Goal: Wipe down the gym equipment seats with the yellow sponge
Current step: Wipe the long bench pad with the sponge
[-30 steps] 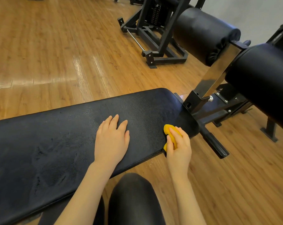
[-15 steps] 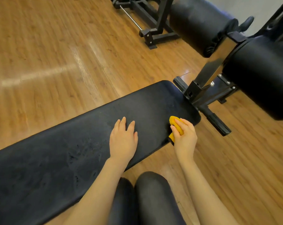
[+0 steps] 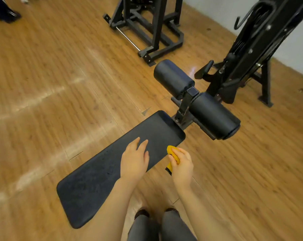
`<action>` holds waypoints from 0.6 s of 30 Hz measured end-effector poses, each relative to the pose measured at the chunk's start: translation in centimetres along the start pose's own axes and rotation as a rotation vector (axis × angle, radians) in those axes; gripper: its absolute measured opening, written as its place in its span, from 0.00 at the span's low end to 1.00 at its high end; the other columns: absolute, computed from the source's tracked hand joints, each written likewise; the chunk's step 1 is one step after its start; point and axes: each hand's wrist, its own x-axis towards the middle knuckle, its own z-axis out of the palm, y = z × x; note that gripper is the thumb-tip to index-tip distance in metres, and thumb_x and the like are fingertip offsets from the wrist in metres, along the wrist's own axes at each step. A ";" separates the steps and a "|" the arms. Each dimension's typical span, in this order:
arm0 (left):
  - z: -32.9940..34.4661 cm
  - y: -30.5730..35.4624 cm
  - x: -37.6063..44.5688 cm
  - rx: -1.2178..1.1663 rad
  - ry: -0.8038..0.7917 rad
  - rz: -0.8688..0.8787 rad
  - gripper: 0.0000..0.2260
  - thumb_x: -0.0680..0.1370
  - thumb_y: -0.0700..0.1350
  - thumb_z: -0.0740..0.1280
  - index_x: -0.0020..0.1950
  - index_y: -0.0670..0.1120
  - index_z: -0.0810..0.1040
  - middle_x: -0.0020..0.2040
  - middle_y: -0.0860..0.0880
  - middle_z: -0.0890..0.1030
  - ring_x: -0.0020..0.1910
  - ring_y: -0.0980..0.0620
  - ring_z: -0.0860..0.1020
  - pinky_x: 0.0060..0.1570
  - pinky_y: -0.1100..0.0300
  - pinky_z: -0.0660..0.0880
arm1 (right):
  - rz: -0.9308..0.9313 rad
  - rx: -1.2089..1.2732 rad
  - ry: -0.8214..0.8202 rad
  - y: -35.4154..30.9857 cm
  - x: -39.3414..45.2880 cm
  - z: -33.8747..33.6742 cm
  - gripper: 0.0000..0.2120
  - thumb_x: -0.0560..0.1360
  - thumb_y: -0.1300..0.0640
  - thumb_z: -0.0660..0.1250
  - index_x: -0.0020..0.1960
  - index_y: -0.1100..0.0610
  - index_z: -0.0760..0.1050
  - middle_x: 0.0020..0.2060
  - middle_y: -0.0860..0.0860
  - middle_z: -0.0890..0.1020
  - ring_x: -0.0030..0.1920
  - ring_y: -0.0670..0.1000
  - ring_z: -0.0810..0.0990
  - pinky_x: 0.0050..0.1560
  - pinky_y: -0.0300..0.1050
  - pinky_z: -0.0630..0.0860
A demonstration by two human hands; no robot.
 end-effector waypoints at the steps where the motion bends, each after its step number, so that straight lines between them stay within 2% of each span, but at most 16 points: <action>1: -1.6 1.1 -0.3 0.002 0.009 0.019 0.20 0.82 0.48 0.58 0.75 0.51 0.66 0.76 0.46 0.64 0.74 0.48 0.62 0.68 0.52 0.65 | 0.015 0.004 0.008 -1.2 -0.6 -1.2 0.13 0.77 0.58 0.68 0.60 0.54 0.80 0.60 0.50 0.78 0.60 0.49 0.75 0.61 0.37 0.67; 8: -7.6 5.3 0.7 0.033 0.043 0.157 0.19 0.82 0.47 0.58 0.74 0.50 0.67 0.73 0.45 0.67 0.71 0.47 0.66 0.67 0.52 0.67 | 0.041 0.076 0.066 -6.2 -1.7 -5.2 0.14 0.77 0.56 0.68 0.63 0.55 0.79 0.62 0.48 0.76 0.59 0.43 0.71 0.60 0.34 0.64; 13: -7.4 4.7 2.8 0.071 -0.017 0.235 0.20 0.82 0.47 0.58 0.74 0.50 0.67 0.73 0.45 0.67 0.71 0.48 0.65 0.67 0.51 0.68 | 0.100 0.095 0.148 -6.0 -1.7 -5.0 0.15 0.77 0.56 0.67 0.63 0.55 0.78 0.63 0.49 0.75 0.61 0.47 0.73 0.62 0.36 0.65; 18: -6.9 2.8 5.5 0.085 -0.104 0.359 0.20 0.82 0.48 0.58 0.75 0.50 0.66 0.74 0.46 0.66 0.72 0.48 0.65 0.67 0.51 0.68 | 0.233 0.112 0.295 -5.6 -2.6 -3.7 0.14 0.77 0.58 0.68 0.62 0.58 0.79 0.61 0.52 0.76 0.60 0.50 0.74 0.60 0.33 0.62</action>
